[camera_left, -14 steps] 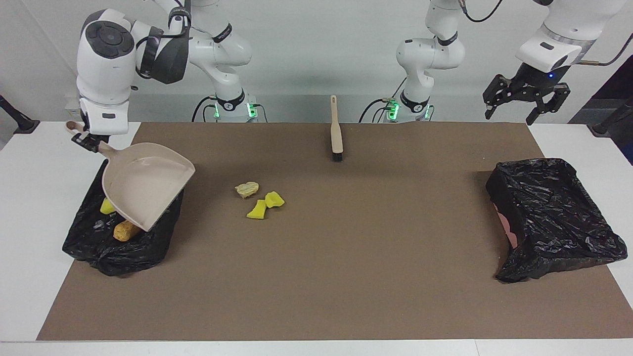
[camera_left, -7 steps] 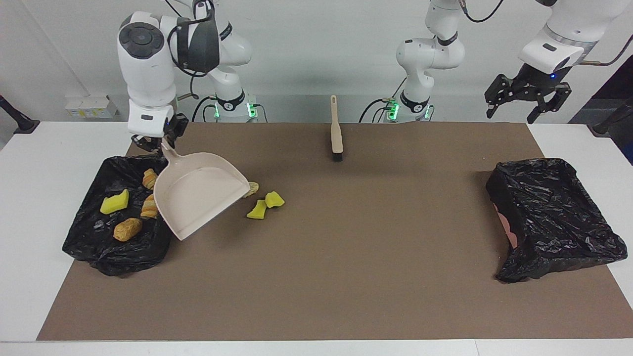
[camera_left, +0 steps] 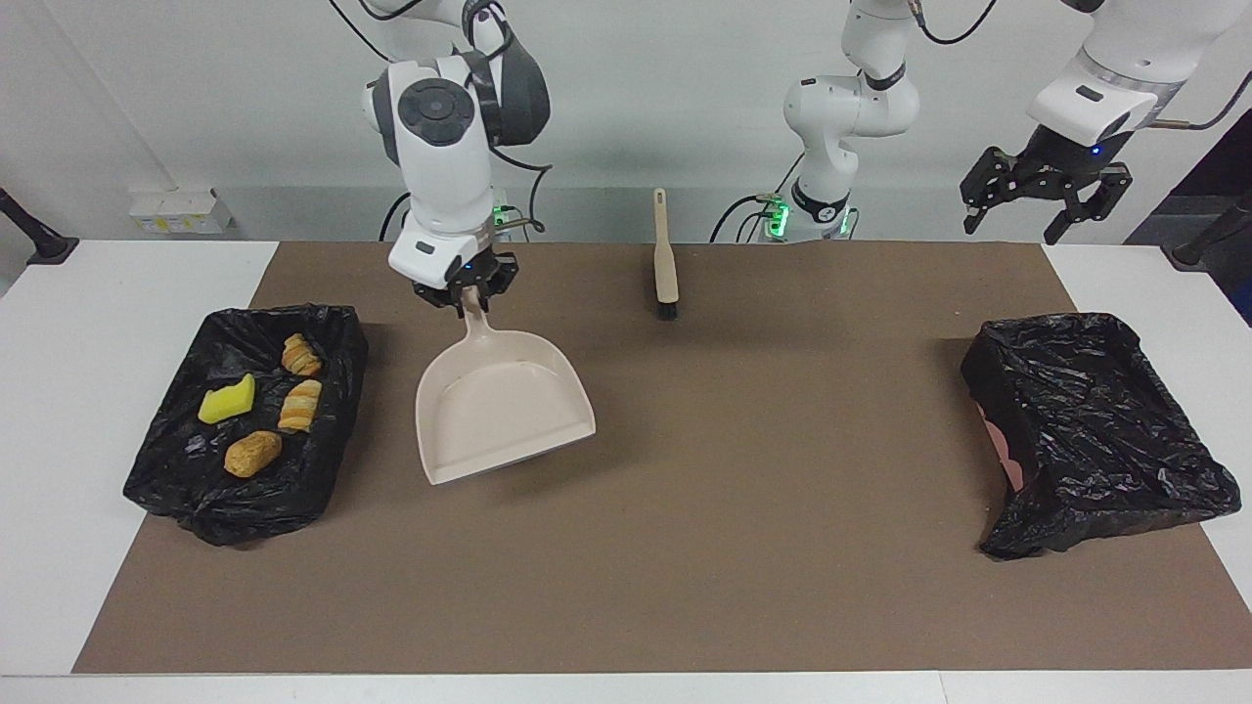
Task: Sweep and dump trash in bin
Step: 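Bring the empty dustpan back and set it on the table with the right gripper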
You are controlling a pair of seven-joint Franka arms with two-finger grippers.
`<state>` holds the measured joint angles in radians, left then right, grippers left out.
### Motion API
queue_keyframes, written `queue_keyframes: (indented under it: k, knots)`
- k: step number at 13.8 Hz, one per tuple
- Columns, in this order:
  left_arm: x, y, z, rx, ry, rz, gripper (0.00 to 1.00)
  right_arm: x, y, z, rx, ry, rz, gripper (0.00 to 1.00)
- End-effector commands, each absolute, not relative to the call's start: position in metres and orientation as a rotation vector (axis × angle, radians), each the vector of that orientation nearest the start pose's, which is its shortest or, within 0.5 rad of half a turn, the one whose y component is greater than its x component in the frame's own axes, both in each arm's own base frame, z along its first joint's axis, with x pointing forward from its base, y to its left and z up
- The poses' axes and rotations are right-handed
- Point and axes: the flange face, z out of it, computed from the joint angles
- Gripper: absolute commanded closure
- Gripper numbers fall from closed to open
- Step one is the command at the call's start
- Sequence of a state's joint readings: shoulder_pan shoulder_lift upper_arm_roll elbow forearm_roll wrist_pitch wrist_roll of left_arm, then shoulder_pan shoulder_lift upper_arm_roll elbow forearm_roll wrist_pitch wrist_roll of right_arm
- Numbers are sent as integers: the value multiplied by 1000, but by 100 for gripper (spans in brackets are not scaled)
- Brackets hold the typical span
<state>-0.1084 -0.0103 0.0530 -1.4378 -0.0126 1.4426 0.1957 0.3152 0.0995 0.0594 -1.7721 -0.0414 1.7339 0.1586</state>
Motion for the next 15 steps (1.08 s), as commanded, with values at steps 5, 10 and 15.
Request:
queue_keyframes:
  k: [5,10,15]
  knots:
    - [531,-26,683,-3112,395,-14,0,533,354,427,-3155,62,123,100]
    - [531,-26,683,-3112,395,-14,0,551,394,367,-3149,208,85,77]
    - [531,-26,683,-3112,395,-14,0,545,392,393,-3154,177,45,0]
